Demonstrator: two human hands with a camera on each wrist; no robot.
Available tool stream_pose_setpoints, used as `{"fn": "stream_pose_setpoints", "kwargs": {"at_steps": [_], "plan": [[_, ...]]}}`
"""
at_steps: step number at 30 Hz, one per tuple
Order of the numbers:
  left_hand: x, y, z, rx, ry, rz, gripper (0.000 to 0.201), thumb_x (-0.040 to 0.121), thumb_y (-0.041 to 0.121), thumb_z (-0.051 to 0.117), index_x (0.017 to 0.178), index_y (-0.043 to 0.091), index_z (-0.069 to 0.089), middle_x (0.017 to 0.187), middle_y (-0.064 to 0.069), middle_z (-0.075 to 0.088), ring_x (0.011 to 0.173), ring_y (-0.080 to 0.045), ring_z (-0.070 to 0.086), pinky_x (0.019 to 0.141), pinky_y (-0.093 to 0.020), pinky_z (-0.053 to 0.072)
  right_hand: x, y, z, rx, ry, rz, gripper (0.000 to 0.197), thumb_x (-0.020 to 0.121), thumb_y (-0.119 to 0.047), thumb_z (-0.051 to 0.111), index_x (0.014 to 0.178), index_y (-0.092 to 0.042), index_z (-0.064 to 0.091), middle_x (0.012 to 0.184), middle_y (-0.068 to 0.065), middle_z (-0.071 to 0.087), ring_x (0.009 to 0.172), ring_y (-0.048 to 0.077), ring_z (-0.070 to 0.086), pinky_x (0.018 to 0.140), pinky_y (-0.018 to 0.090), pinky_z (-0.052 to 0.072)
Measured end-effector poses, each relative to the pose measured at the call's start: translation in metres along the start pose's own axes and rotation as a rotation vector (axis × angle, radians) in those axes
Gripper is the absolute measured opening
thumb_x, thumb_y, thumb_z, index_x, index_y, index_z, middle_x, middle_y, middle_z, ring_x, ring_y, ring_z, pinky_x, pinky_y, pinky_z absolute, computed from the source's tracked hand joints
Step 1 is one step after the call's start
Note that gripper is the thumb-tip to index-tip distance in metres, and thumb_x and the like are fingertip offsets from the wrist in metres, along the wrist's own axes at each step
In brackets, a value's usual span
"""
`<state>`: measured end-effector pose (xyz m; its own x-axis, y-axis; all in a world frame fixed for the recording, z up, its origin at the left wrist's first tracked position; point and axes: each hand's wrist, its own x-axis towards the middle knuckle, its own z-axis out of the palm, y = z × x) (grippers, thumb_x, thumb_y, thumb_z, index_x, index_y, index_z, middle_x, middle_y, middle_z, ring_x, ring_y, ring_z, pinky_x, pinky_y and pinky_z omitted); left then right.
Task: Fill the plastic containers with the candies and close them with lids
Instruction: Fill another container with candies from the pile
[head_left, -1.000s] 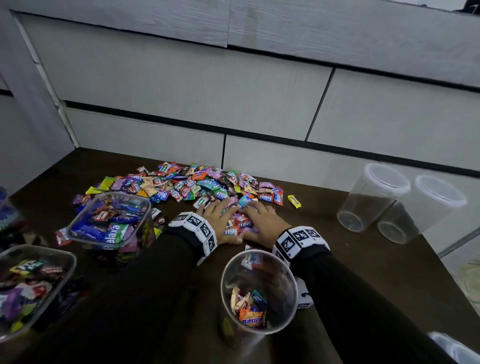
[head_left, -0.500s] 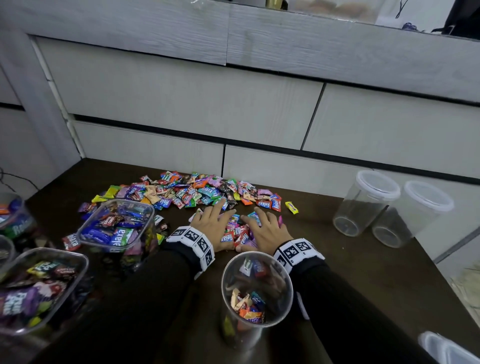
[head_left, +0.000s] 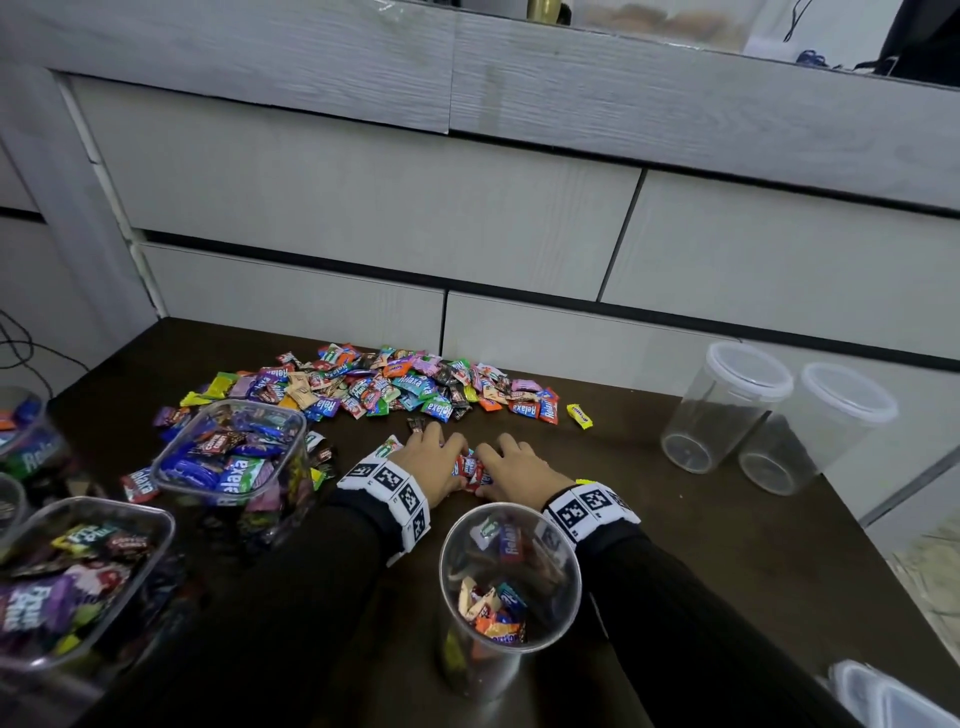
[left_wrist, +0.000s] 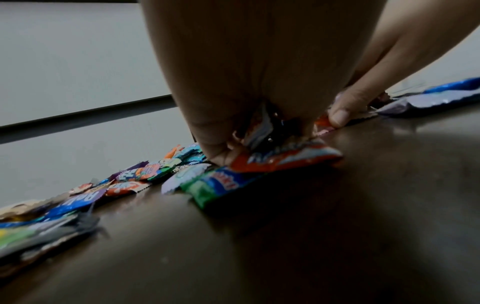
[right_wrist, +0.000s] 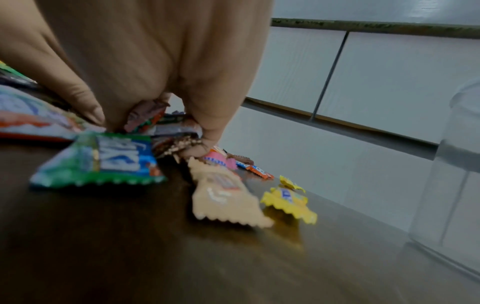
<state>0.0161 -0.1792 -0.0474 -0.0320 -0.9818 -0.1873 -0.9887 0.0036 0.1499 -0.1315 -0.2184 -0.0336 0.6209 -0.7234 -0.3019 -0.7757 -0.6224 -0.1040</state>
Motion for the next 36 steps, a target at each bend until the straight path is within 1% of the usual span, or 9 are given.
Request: {"fn": "stream_pose_setpoints", "kwargs": {"at_steps": [5,12,17,20,23,25,28,31,36], "plan": [[0.001,-0.002,-0.005,-0.019,-0.075,0.024,0.045,0.099,0.036,0.051,0.135,0.014,0.036,0.129,-0.017,0.043,0.115,-0.038,0.053,0.090,-0.042,0.045,-0.010,0.007,-0.010,0.089,0.028,-0.005,0.045,0.094,-0.027,0.056,0.133,-0.010,0.041,0.127,0.017,0.044,0.115,0.036,0.050,0.094,0.042,0.040],[-0.007,-0.004,-0.010,0.014,-0.075,0.036,0.047,0.094,0.028,0.058,0.133,0.011,0.039,0.120,-0.019,0.051,0.111,-0.037,0.054,0.084,-0.040,0.044,-0.030,0.016,-0.020,0.281,0.115,0.047,0.037,0.086,-0.021,0.067,0.120,-0.016,0.056,0.116,0.011,0.061,0.108,0.025,0.057,0.094,0.035,0.048],[-0.024,-0.004,-0.014,-0.061,-0.059,-0.024,0.043,0.094,0.023,0.057,0.131,0.010,0.040,0.124,-0.018,0.053,0.114,-0.035,0.054,0.092,-0.042,0.046,-0.047,0.020,-0.021,0.345,0.169,0.072,0.032,0.086,-0.020,0.067,0.117,-0.015,0.059,0.114,0.008,0.063,0.107,0.022,0.058,0.093,0.031,0.047],[-0.037,-0.005,-0.019,-0.222,0.055,-0.068,0.037,0.096,0.025,0.057,0.126,0.009,0.044,0.121,-0.017,0.058,0.112,-0.032,0.055,0.090,-0.038,0.044,-0.059,0.024,-0.022,0.420,0.247,0.097,0.028,0.084,-0.018,0.069,0.110,-0.017,0.061,0.107,0.006,0.064,0.097,0.019,0.061,0.083,0.026,0.049],[-0.051,-0.004,-0.031,-0.458,0.184,-0.107,0.033,0.096,0.026,0.058,0.124,0.010,0.049,0.111,-0.015,0.062,0.098,-0.029,0.060,0.083,-0.038,0.049,-0.072,0.029,-0.027,0.514,0.324,0.110,0.025,0.081,-0.015,0.072,0.104,-0.021,0.062,0.099,0.002,0.063,0.083,0.012,0.062,0.064,0.012,0.048],[-0.059,0.000,-0.042,-0.568,0.277,-0.059,0.025,0.097,0.025,0.057,0.115,0.008,0.053,0.096,-0.012,0.063,0.075,-0.021,0.056,0.066,-0.030,0.044,-0.081,0.031,-0.031,0.535,0.362,0.111,0.028,0.080,-0.015,0.073,0.106,-0.020,0.063,0.098,0.000,0.061,0.080,0.007,0.059,0.057,0.006,0.044],[-0.072,0.010,-0.066,-0.621,0.403,0.040,0.013,0.097,0.022,0.056,0.104,0.011,0.054,0.071,0.002,0.053,0.053,-0.004,0.047,0.049,-0.017,0.034,-0.095,0.031,-0.041,0.554,0.452,0.095,0.030,0.079,-0.014,0.073,0.107,-0.018,0.064,0.098,0.003,0.064,0.082,0.010,0.059,0.066,0.006,0.044],[-0.089,0.025,-0.092,-0.708,0.501,0.152,0.008,0.097,0.018,0.056,0.104,0.014,0.055,0.073,0.005,0.056,0.055,0.004,0.052,0.051,-0.012,0.038,-0.109,0.027,-0.051,0.563,0.520,0.072,0.031,0.079,-0.018,0.074,0.108,-0.017,0.064,0.098,0.004,0.066,0.087,0.015,0.062,0.074,0.020,0.051],[-0.124,0.056,-0.116,-0.792,0.535,0.353,0.008,0.095,0.016,0.059,0.102,0.017,0.055,0.079,0.007,0.057,0.063,0.007,0.054,0.055,-0.009,0.039,-0.128,0.014,-0.066,0.601,0.581,-0.013,0.023,0.078,-0.018,0.075,0.097,-0.023,0.063,0.086,-0.005,0.067,0.072,0.000,0.061,0.059,0.006,0.045]]}}
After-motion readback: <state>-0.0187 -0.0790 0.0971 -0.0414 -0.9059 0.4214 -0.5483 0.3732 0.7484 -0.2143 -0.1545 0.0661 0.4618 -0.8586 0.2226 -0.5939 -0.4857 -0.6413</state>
